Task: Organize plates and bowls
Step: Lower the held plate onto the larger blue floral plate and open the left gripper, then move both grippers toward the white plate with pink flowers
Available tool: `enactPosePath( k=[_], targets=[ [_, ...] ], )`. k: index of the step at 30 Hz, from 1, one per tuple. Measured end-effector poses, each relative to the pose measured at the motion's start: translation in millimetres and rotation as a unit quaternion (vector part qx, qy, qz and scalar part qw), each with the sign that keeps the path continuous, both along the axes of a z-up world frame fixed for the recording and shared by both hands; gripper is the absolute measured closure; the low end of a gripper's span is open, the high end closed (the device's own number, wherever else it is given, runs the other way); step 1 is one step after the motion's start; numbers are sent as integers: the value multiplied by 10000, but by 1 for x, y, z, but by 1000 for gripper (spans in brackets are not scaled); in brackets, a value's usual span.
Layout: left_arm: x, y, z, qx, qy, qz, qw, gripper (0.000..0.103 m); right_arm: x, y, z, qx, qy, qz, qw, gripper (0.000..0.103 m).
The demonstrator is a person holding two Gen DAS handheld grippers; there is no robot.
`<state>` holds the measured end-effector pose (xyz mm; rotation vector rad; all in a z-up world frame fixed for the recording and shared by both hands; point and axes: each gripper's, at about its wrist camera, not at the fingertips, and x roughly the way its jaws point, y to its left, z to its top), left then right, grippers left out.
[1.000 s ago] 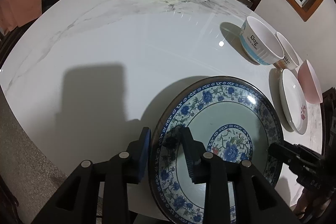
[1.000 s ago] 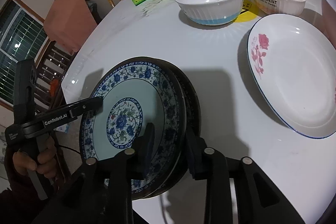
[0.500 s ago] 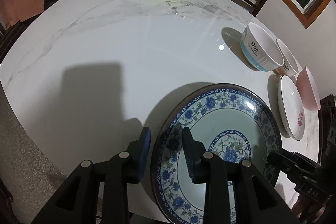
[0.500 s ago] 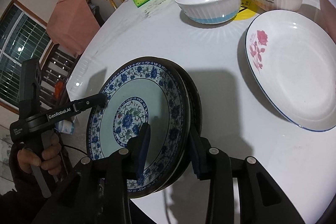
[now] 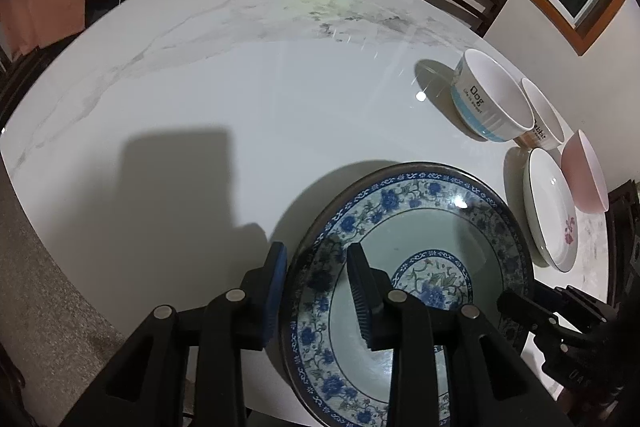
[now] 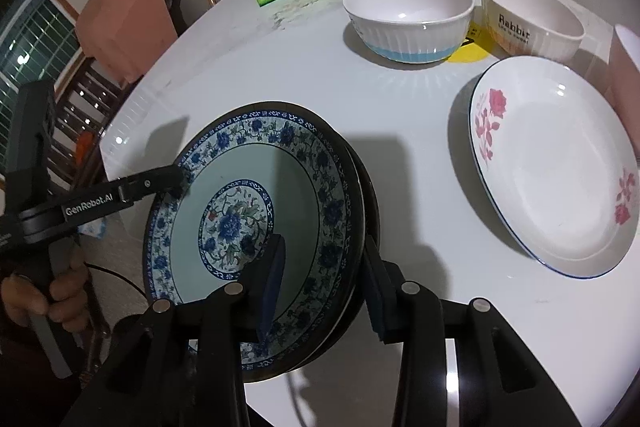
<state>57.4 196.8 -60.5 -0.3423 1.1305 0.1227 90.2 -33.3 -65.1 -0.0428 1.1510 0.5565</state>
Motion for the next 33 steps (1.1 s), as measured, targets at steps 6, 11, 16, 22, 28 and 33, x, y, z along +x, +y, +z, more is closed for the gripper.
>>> enactPosePath(
  k=[6,11,16,22,28,33],
  targets=[
    [3,-15,11,239,-151,-109,9995,66,-1,1,2,-143,-35,28,9999,67],
    [6,-26,18,332,-247,-192,9990,65,-2,0,7,-220,-208,53,9995,63],
    [10,-41,25,428,-332,-329,9980,65,-4,-8,10,-16,-256,-30,9997,61],
    [17,-70,28,489,-359,-618,9962,65,-9,-30,16,265,-285,-227,9990,61],
    [30,-105,33,481,-416,-1024,9927,60,-13,-76,23,427,-434,-635,9961,61],
    [43,-132,31,116,-345,-1319,9906,60,-9,-135,26,571,-445,-1287,9890,61]
  ],
)
